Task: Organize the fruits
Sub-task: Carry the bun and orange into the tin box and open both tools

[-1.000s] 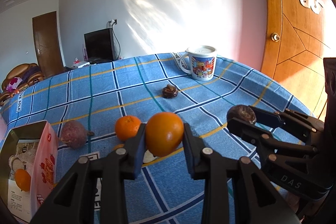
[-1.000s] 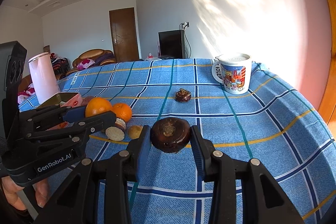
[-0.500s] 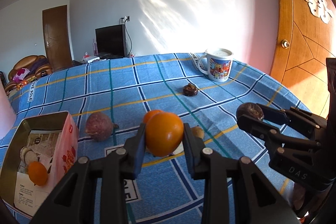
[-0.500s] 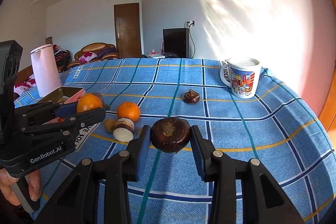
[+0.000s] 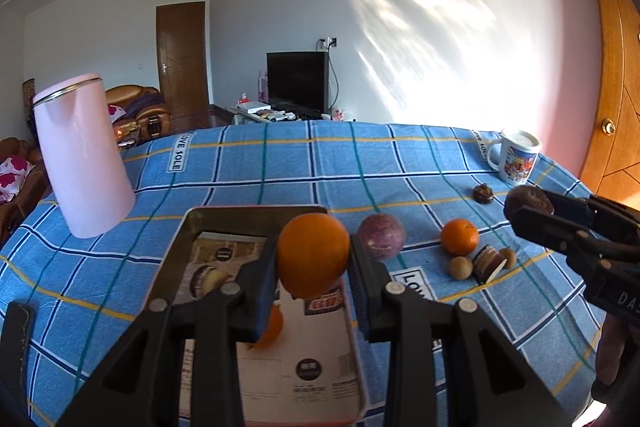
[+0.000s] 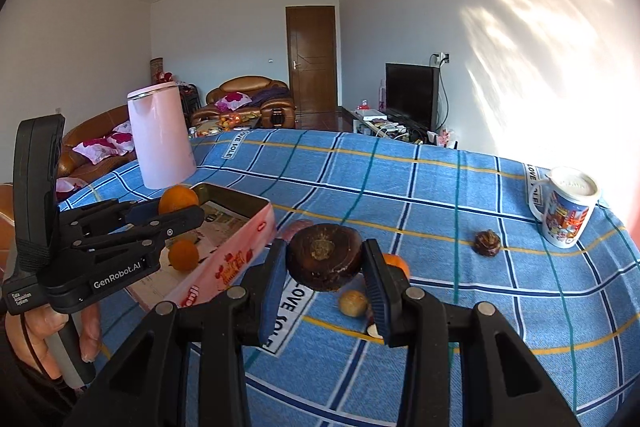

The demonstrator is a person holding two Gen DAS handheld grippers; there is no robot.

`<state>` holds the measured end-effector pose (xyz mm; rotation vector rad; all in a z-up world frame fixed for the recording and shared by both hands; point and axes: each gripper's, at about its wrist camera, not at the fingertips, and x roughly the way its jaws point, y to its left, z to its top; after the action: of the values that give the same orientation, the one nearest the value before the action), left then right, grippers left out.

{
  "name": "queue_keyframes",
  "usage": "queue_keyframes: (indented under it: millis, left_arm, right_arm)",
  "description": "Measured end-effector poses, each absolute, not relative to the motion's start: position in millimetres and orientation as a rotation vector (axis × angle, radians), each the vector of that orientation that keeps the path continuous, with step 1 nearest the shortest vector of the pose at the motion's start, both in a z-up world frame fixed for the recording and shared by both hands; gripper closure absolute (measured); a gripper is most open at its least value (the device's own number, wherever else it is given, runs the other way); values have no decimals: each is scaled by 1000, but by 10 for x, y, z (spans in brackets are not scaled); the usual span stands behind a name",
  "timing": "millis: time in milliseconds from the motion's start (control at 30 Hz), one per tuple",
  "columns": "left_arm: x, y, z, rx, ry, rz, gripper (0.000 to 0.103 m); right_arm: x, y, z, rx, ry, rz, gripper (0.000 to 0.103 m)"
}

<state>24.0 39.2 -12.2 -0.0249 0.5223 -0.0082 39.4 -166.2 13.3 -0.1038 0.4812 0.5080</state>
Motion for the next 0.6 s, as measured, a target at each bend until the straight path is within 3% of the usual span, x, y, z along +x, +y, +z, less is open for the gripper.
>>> queue_keyframes:
  millis: [600]
  left_arm:
    - [229, 1119, -447, -121, 632, 84, 69]
  right_arm:
    - [469, -361, -138, -212, 568, 712, 63]
